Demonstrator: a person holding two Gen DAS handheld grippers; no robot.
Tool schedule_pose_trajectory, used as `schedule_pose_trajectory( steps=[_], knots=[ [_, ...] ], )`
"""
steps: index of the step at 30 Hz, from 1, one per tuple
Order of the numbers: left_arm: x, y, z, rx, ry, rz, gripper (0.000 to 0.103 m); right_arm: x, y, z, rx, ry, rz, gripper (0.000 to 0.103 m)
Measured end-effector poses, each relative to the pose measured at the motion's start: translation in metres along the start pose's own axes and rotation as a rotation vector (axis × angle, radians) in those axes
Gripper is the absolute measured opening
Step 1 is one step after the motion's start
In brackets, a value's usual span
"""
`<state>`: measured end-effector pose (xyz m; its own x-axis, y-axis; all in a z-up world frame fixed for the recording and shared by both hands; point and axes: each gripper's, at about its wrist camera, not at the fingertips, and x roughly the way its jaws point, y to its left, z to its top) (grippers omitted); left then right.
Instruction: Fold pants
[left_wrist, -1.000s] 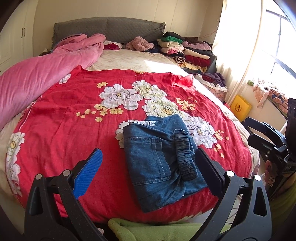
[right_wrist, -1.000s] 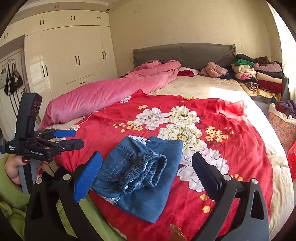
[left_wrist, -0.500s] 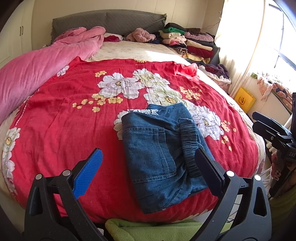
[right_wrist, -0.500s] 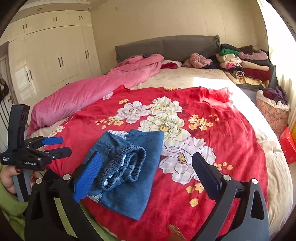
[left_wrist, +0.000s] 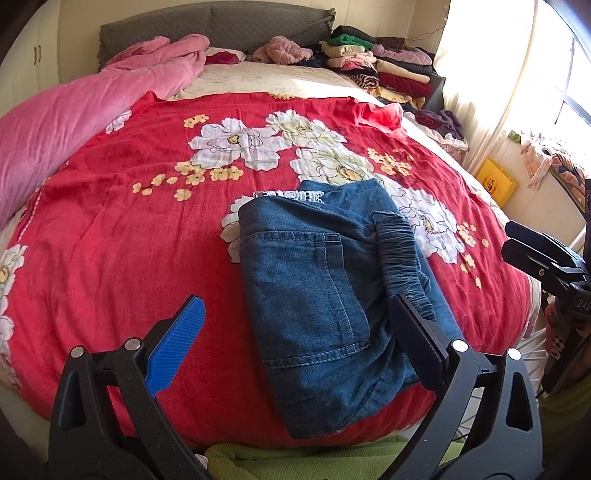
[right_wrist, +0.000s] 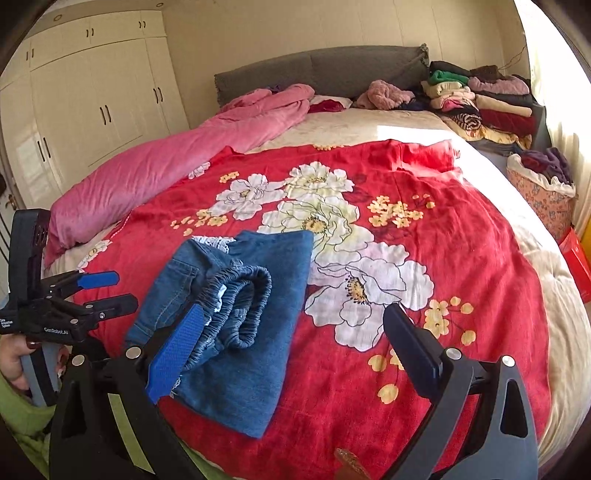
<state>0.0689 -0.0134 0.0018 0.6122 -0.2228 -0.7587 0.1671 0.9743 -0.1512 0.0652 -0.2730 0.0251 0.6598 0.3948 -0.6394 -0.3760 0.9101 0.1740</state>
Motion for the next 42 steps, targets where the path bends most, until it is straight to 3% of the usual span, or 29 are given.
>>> schedule_pose_trajectory(
  steps=[16,18,19,20,26,28,30,35,36,42],
  knots=[
    [0.043,0.012,0.003,-0.020,0.055,-0.030,0.093,0.058,-0.008,-0.008,0.040,0.141,-0.007,0.096],
    [0.049,0.014,0.003,-0.029,0.056,-0.035,0.093,0.066,-0.010,-0.008,0.047,0.158,0.010,0.084],
    [0.052,0.014,0.004,-0.029,0.058,-0.039,0.093,0.072,-0.011,-0.008,0.052,0.173,0.025,0.073],
    [0.056,0.014,0.004,-0.031,0.064,-0.038,0.093,0.077,-0.012,-0.007,0.061,0.186,0.043,0.070],
    [0.078,0.011,0.005,-0.046,0.097,-0.087,0.093,0.108,-0.005,-0.006,0.066,0.241,0.118,0.060],
    [0.082,0.011,0.004,-0.048,0.097,-0.101,0.088,0.115,-0.005,-0.006,0.063,0.248,0.120,0.060],
    [0.085,0.012,0.005,-0.064,0.099,-0.117,0.074,0.118,-0.004,-0.006,0.063,0.241,0.144,0.058],
    [0.075,0.005,0.013,-0.070,0.064,-0.124,0.049,0.114,0.008,0.001,0.011,0.204,0.227,0.012],
    [0.073,0.003,0.016,-0.067,0.057,-0.127,0.045,0.111,0.012,0.005,-0.002,0.186,0.235,0.011],
    [0.057,0.003,0.043,-0.053,-0.008,-0.114,0.044,0.097,0.021,0.036,-0.043,0.081,0.238,0.011]
  ],
)
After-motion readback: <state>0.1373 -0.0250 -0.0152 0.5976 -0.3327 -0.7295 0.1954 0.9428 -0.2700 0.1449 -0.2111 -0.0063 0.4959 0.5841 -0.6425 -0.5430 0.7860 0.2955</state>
